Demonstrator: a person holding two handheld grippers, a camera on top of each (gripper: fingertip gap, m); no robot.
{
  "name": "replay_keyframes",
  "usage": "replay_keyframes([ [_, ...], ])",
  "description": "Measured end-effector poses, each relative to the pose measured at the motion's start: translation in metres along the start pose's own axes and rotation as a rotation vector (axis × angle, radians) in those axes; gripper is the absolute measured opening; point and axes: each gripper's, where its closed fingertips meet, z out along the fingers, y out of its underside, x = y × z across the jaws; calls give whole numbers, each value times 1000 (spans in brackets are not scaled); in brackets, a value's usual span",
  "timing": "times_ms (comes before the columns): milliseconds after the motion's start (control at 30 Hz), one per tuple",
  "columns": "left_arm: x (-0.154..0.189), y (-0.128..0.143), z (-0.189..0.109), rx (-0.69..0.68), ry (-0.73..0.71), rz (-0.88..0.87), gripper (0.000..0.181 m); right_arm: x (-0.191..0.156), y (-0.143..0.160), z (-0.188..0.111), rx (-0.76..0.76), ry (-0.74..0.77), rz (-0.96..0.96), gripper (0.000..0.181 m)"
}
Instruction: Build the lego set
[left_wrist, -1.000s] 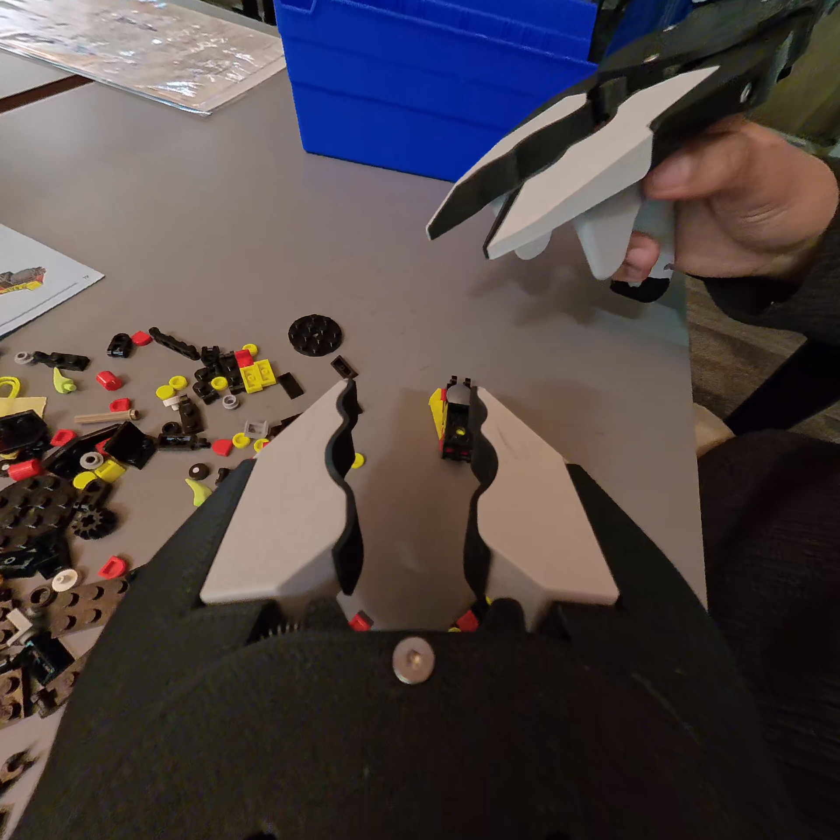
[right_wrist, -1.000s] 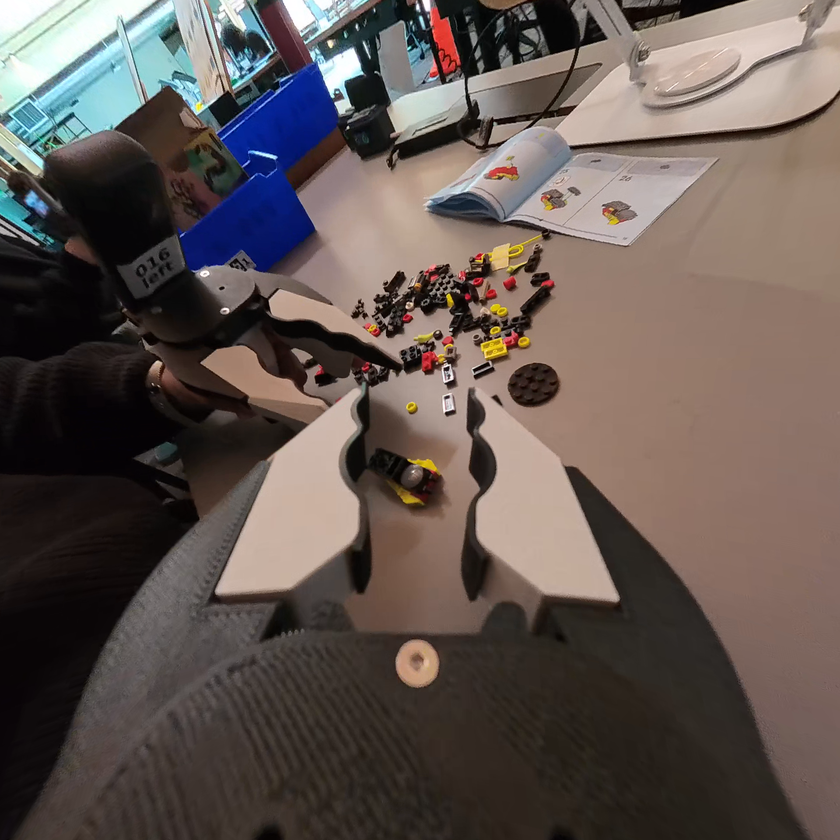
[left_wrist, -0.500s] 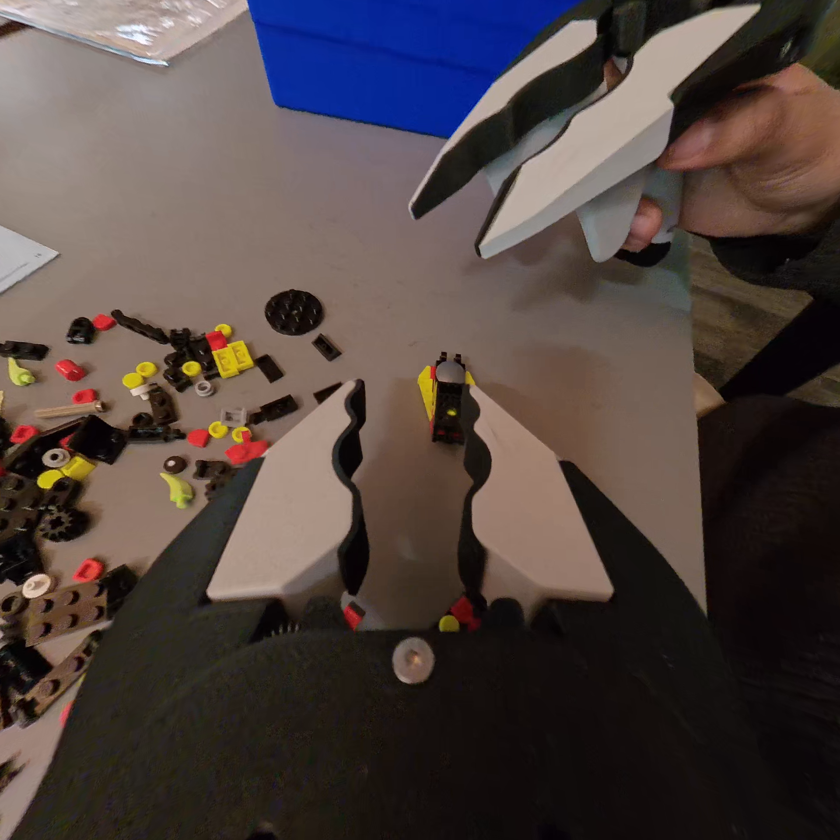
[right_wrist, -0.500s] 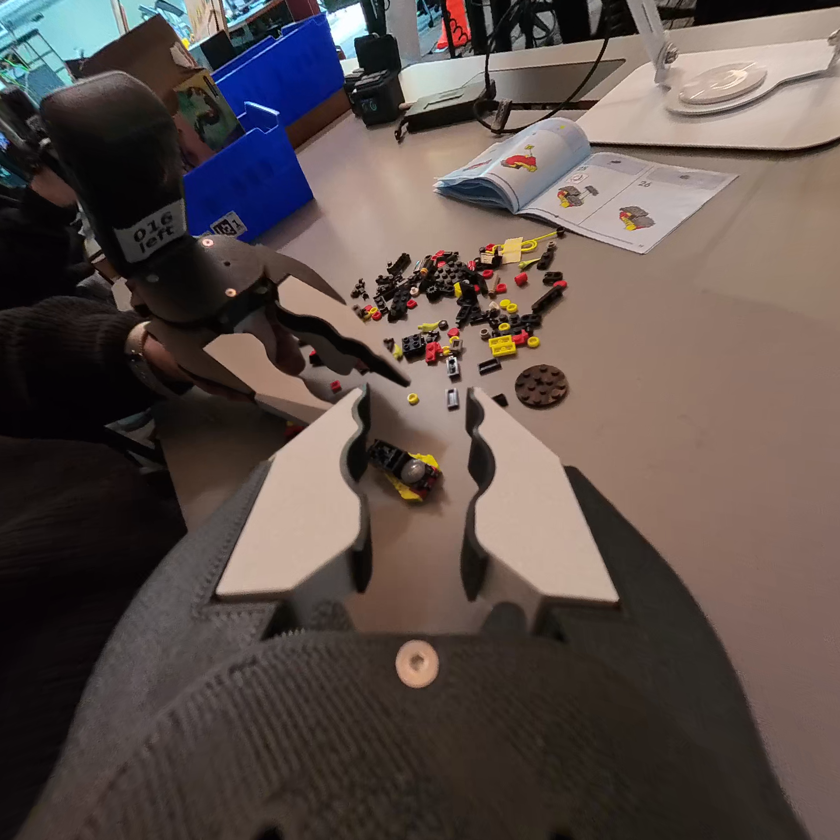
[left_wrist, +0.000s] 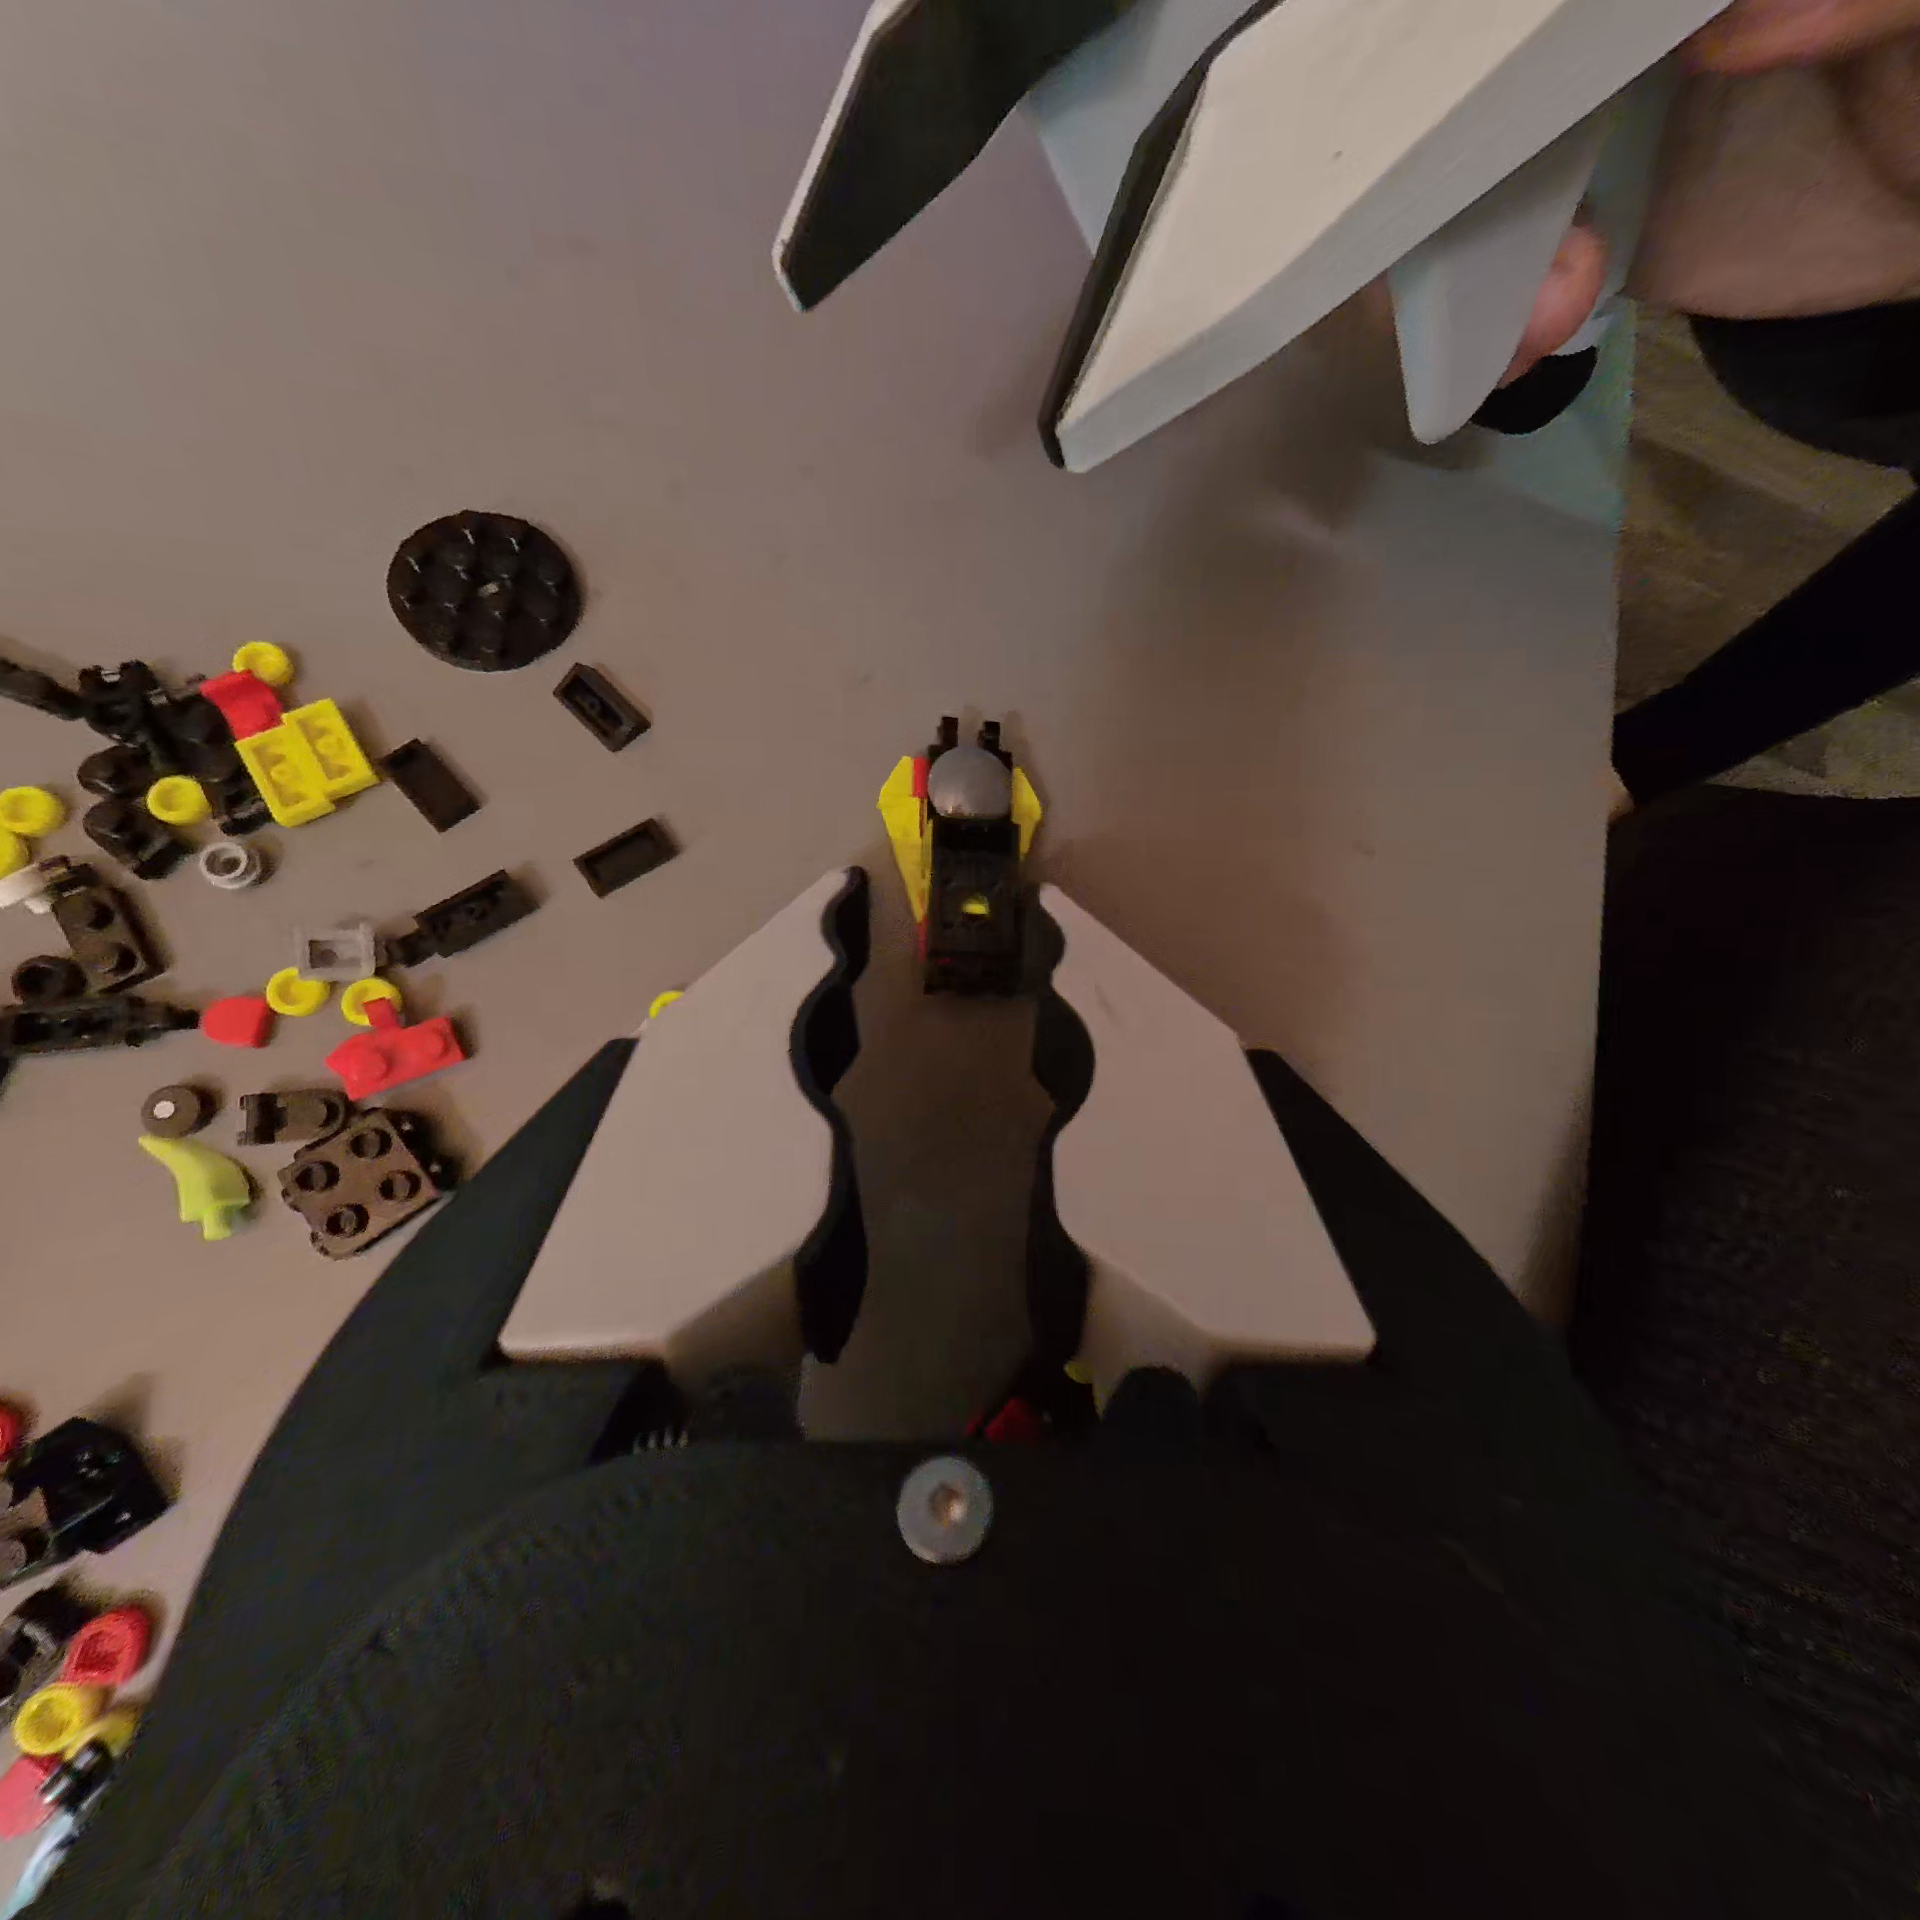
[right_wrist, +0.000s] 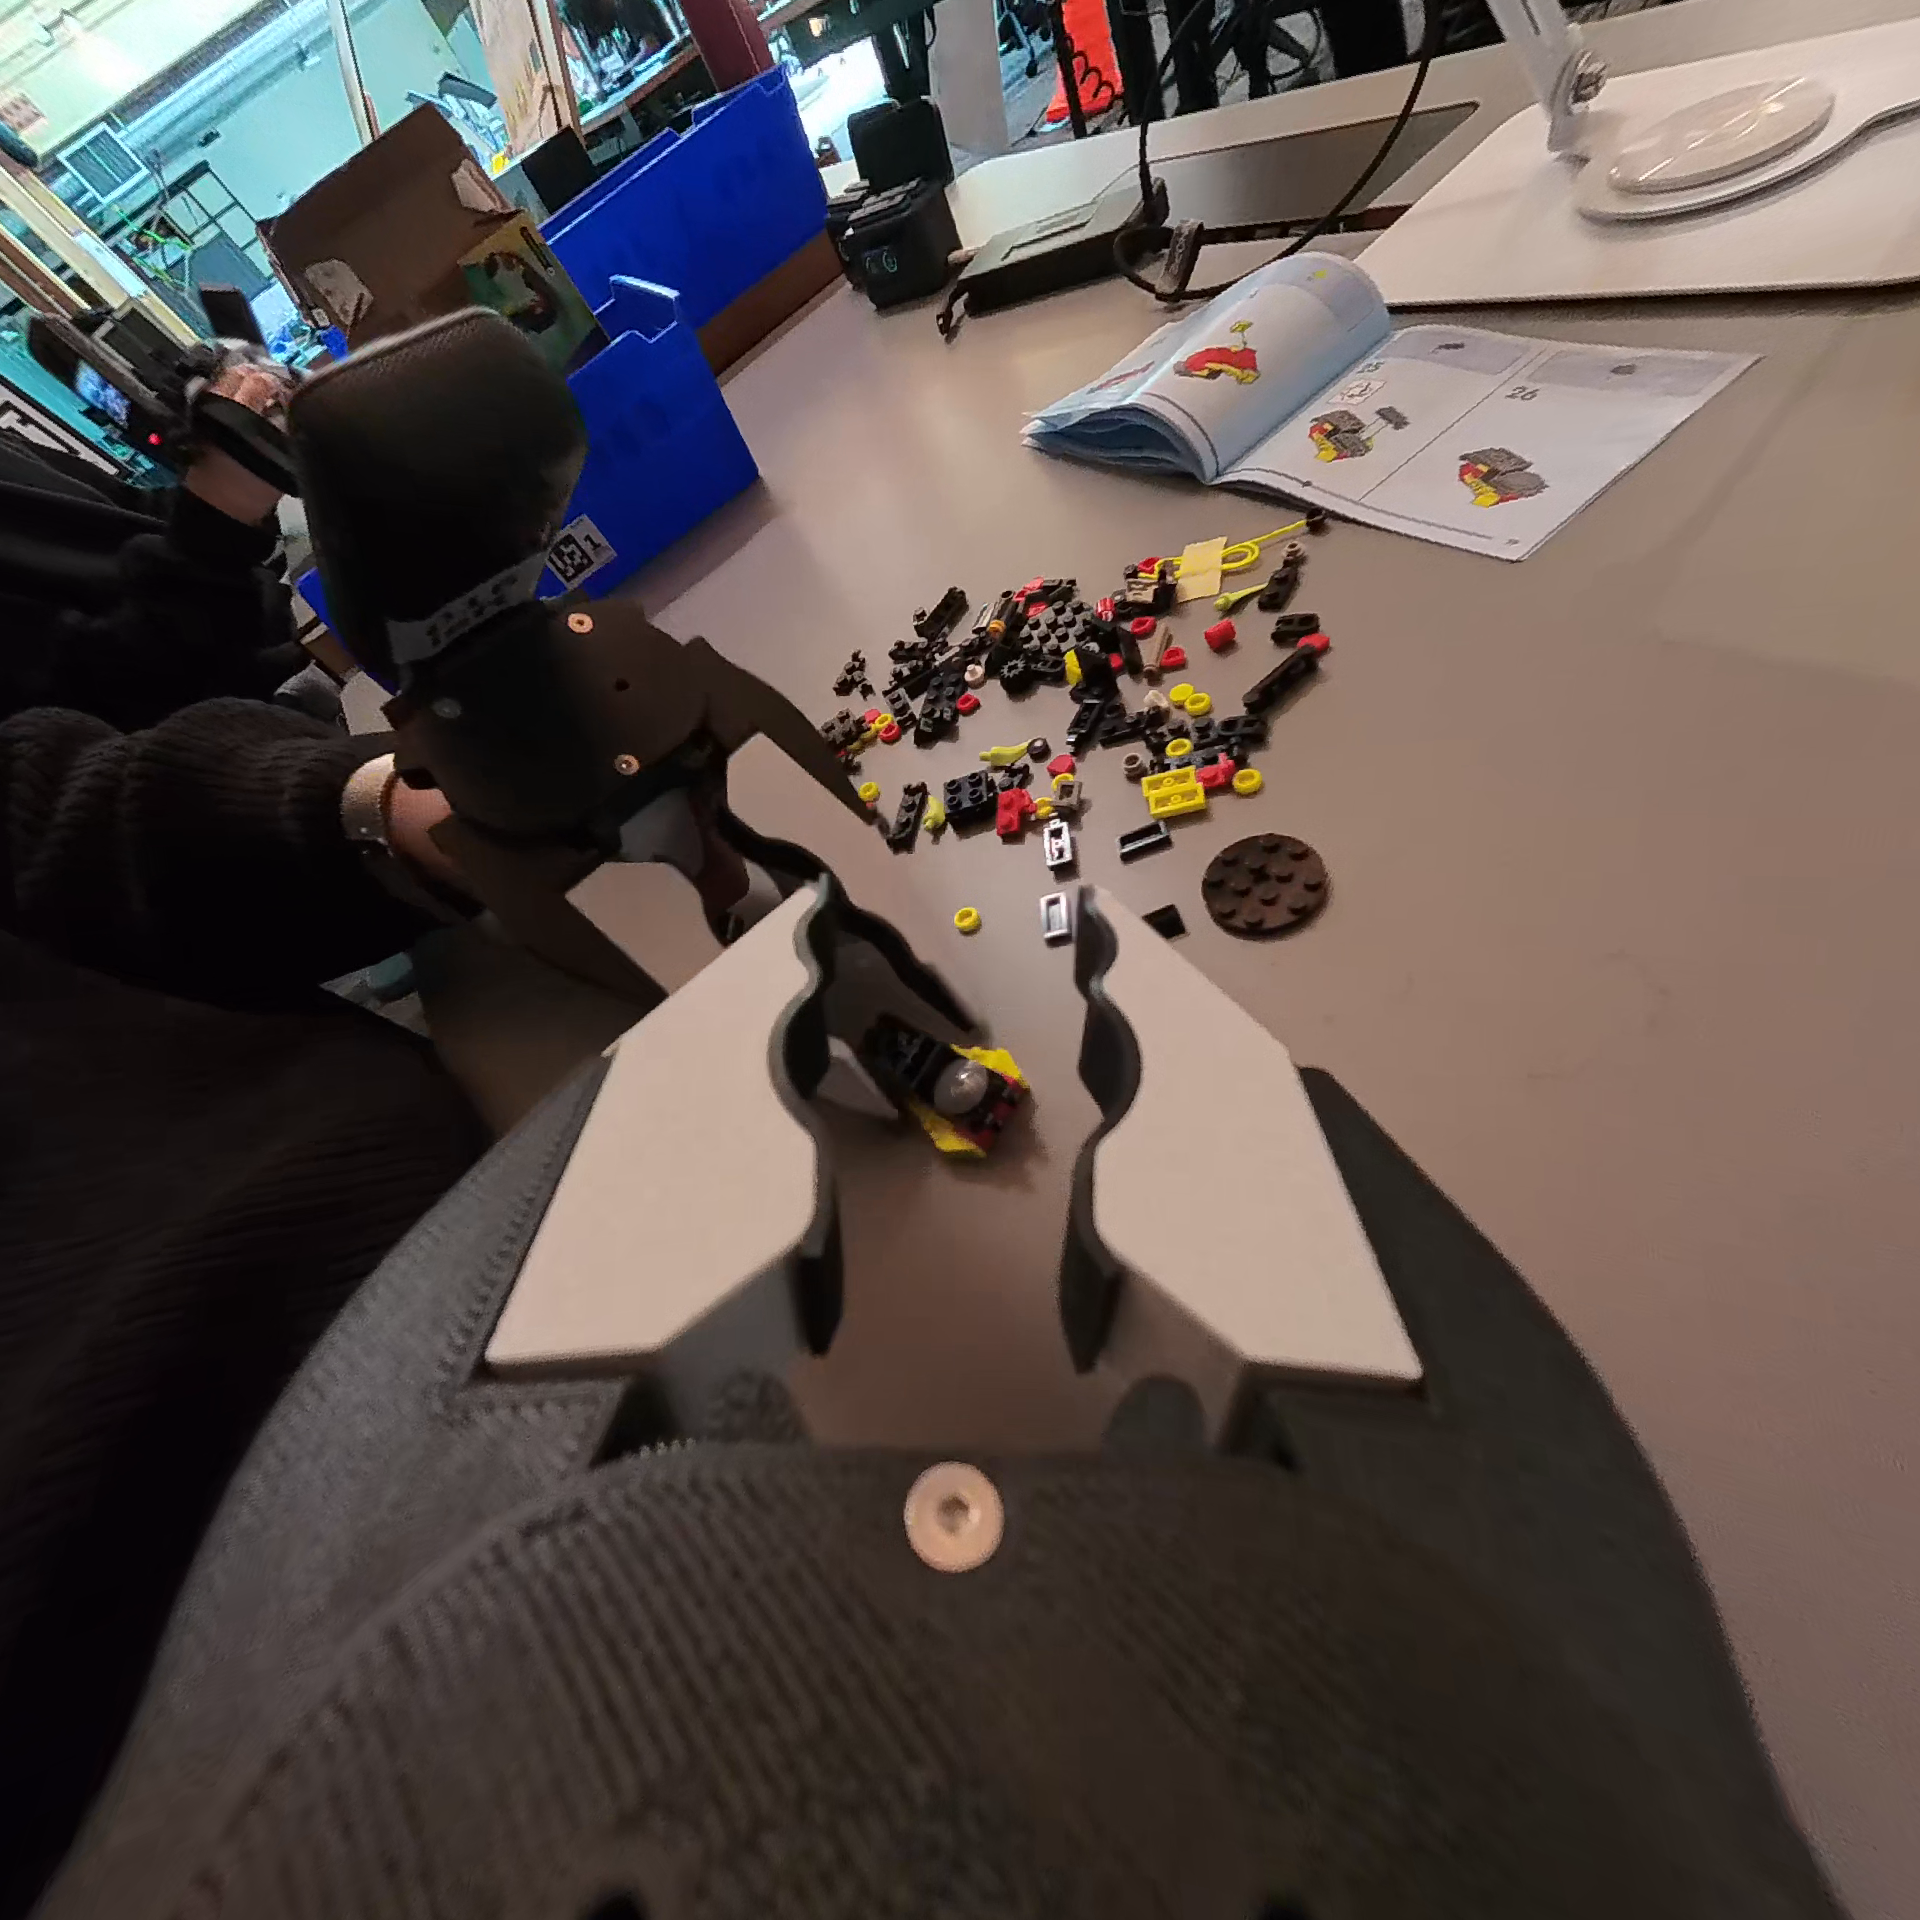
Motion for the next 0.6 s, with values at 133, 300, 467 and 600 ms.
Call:
replay_keyframes([
  [133,-9,-4,-3,34,-16,-48,16,7,-8,-1,43,19,-10,55],
  [300,-31,-41,-37,316,-41,-219,16,22,-20,-9,133,130,36,68],
  [467,-35,-68,-67,537,-69,-221,16,14,-27,-5,293,29,351,63],
  [600,-26,-79,-76,605,-112,-130,16,-8,-28,9,314,-150,460,59],
])
